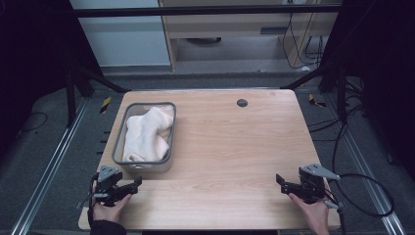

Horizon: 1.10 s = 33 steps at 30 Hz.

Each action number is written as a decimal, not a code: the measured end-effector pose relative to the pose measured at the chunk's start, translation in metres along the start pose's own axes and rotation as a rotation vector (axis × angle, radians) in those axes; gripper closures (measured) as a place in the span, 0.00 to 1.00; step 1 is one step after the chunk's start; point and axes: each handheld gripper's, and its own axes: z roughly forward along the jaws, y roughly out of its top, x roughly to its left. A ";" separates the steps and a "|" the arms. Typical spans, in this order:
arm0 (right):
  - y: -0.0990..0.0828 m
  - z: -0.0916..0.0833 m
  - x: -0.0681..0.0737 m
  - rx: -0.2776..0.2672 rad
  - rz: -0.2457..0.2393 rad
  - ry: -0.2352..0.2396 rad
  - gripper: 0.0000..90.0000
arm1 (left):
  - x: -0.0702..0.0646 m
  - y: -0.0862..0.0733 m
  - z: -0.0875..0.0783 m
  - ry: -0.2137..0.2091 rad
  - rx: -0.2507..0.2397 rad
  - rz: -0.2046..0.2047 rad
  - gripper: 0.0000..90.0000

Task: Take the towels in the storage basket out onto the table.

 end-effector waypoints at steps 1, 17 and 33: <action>0.000 -0.001 0.001 -0.006 0.000 0.008 0.09 | 0.000 0.001 -0.001 0.004 -0.004 0.001 0.23; -0.003 0.001 0.009 -0.026 -0.070 -0.001 0.11 | -0.001 0.014 -0.020 -0.036 -0.105 -0.014 0.25; -0.004 0.002 0.009 -0.014 -0.081 -0.011 0.11 | -0.004 0.036 -0.035 -0.073 -0.160 0.009 0.25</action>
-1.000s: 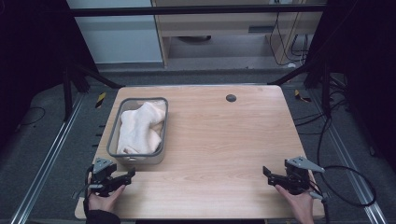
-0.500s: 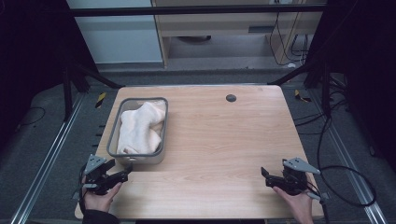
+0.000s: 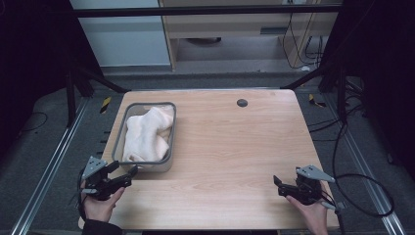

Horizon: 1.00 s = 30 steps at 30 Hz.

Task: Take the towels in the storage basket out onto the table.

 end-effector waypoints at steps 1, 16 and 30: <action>0.000 0.000 0.000 0.001 0.002 0.001 0.11 | 0.000 0.002 -0.001 -0.002 -0.002 0.002 0.25; -0.001 0.002 0.002 0.011 -0.037 -0.017 0.12 | 0.003 0.020 -0.005 -0.012 -0.010 0.015 0.25; 0.000 0.001 0.001 0.015 -0.029 -0.020 0.12 | -0.004 0.038 0.004 -0.023 0.004 0.053 0.24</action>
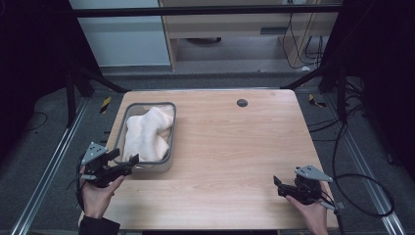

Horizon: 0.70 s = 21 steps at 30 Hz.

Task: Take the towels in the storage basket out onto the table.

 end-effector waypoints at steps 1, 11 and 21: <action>0.000 0.000 0.000 0.000 0.000 -0.002 0.12 | 0.000 0.001 0.001 0.001 0.002 0.003 0.24; 0.000 0.002 -0.001 0.015 -0.008 -0.011 0.12 | -0.005 0.018 0.011 -0.025 0.026 0.036 0.24; -0.001 0.003 -0.002 0.026 -0.024 -0.030 0.12 | -0.003 0.035 0.021 -0.045 0.027 0.022 0.24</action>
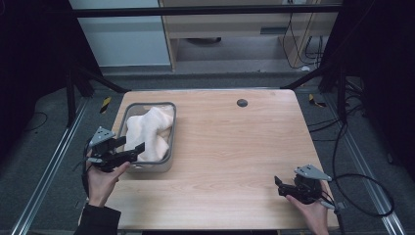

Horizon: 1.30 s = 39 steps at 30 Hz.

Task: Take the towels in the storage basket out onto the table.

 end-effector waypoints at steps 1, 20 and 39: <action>0.000 0.000 0.000 0.000 0.000 0.000 0.12 | 0.000 0.000 0.000 0.000 0.000 0.000 0.24; 0.000 0.001 0.000 0.009 -0.001 0.004 0.12 | -0.006 0.032 0.034 -0.001 0.073 0.045 0.24; 0.000 0.001 0.000 0.015 -0.006 0.009 0.13 | -0.001 0.050 0.061 0.036 0.167 0.055 0.24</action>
